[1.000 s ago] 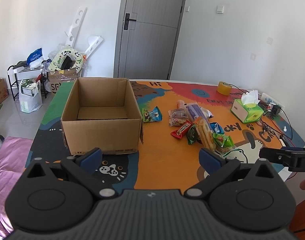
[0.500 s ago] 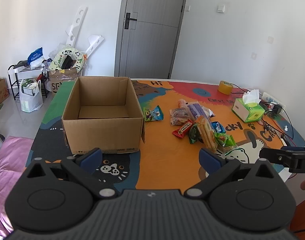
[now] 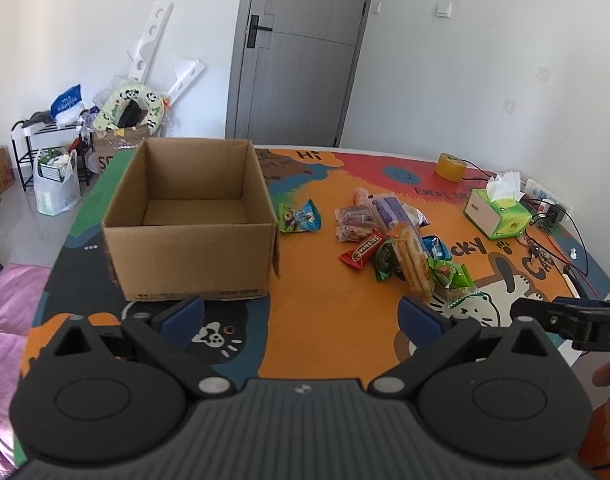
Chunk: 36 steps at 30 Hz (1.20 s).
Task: Organize snacks
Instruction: 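Grasp the orange-topped pastry pack with left gripper while right grasps green snack packet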
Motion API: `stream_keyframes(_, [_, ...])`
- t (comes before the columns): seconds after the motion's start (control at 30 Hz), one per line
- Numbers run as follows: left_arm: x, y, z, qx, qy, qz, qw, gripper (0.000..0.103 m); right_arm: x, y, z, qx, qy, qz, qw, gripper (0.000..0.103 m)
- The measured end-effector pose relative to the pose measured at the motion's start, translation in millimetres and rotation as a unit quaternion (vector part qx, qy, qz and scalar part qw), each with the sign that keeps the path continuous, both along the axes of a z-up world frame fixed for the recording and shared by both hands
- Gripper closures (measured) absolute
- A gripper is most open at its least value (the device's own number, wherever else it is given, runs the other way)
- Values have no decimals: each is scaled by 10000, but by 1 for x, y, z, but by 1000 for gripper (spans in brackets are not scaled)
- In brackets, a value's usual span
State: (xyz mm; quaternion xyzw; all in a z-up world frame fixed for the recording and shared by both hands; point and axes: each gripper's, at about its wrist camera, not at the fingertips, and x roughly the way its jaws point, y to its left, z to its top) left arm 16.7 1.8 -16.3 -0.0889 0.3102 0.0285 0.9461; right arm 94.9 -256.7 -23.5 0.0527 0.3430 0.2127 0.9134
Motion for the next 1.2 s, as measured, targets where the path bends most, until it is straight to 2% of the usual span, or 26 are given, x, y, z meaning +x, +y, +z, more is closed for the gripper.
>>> stream_keyframes(0.27, [24, -12, -9, -22, -90, -118, 9999, 1, 19, -9, -16, 28, 37, -150, 9999, 0])
stream_keyframes(0.43, [40, -19, -17, -252, -49, -155, 9996, 1, 31, -14, -30, 176, 108, -133, 9997, 0])
stream_keyframes(0.73, [68, -40, -36, -292, 53, -293, 9991, 3, 50, -28, -46, 318, 118, -194, 9992, 5])
stream_keyframes(0.83, [76, -46, -40, -310, 20, -363, 9989, 5, 58, -32, -52, 345, 119, -248, 9990, 9])
stream_keyframes(0.9, [83, -50, -41, -317, 30, -387, 9987, 7, 64, -34, -54, 439, 76, -204, 9988, 15])
stream_keyframes(0.97, [89, -53, -43, -318, 20, -392, 9987, 9, 68, -35, -56, 509, 43, -156, 9986, 17])
stream_keyframes(1.13, [103, -59, -48, -381, 38, -461, 9982, 17, 80, -32, -61, 537, 1, -45, 9985, 26])
stream_keyframes(1.2, [109, -62, -50, -411, 43, -513, 9978, 24, 85, -32, -63, 579, 27, -11, 9983, 32])
